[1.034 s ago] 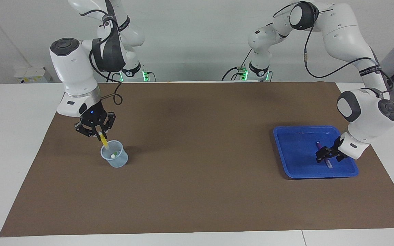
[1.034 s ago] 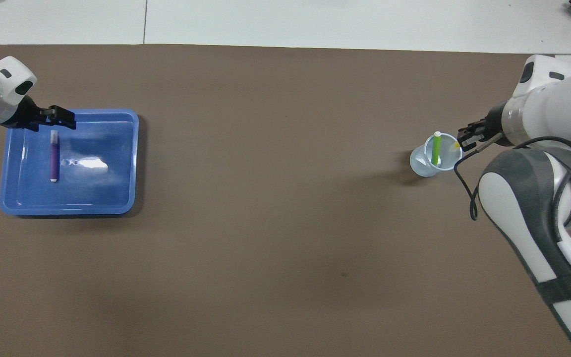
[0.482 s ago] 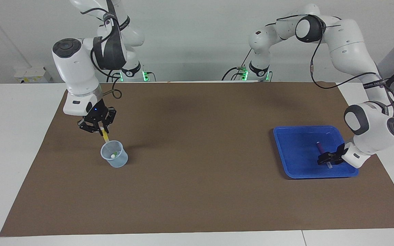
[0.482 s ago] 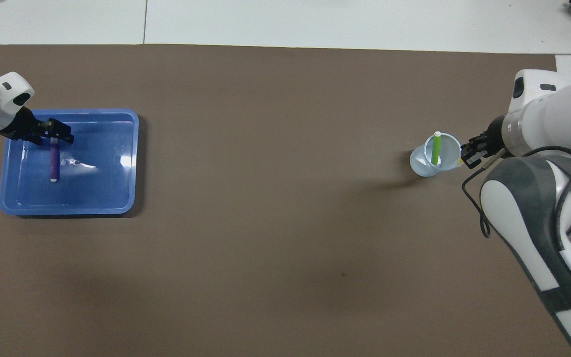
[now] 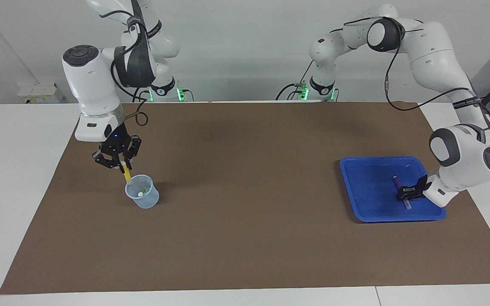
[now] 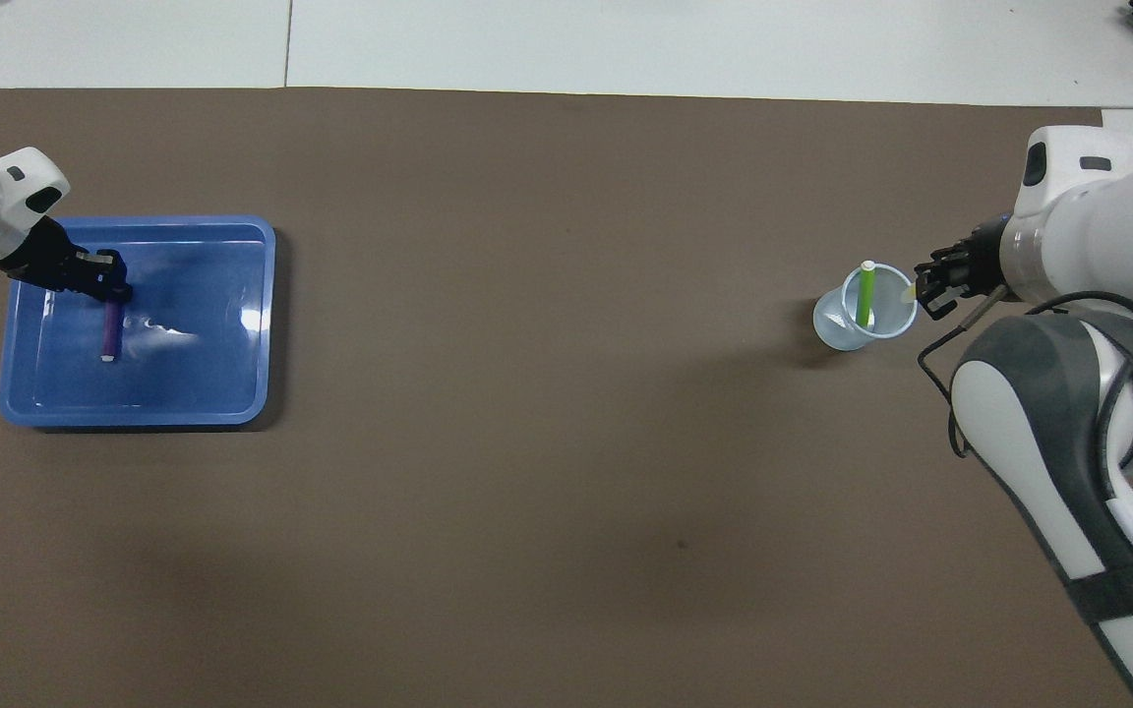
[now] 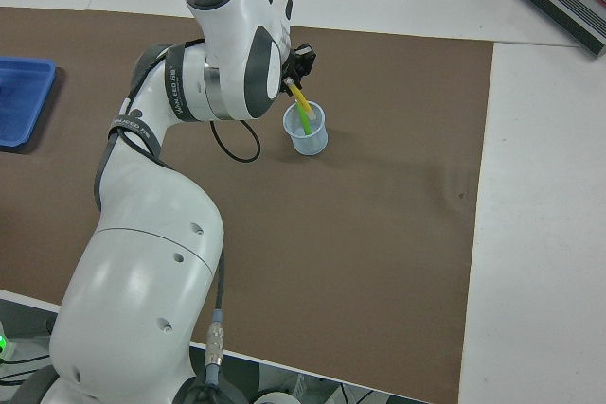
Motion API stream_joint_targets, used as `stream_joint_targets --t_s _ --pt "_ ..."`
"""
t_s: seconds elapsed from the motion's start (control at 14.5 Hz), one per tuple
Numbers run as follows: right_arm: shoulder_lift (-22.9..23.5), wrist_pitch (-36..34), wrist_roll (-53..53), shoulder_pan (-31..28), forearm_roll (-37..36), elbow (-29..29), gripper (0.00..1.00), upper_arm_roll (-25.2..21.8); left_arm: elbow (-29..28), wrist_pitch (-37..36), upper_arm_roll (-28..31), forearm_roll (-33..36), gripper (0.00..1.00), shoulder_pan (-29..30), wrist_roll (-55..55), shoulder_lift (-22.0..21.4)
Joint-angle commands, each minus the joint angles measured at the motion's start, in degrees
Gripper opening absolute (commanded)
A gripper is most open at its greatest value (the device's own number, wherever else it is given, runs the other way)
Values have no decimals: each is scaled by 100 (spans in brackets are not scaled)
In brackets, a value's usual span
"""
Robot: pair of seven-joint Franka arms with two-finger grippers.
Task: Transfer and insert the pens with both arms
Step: 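Lift the purple pen with the left gripper while the right gripper returns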
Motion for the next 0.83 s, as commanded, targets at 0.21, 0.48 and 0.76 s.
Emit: stream_joint_targets --t_s 0.21,0.48,0.76 --pt "-127 272 -153 97 53 -310 0 19 166 -1010 -35 -516 0 -144 -229 -27" --pt "-109 491 -162 106 53 -425 0 19 308 -1987 -122 -1009 0 -443 -2135 -220" --pt "-48 571 -162 203 62 -486 0 19 308 -2392 -131 -2282 0 -391 -3357 -317"
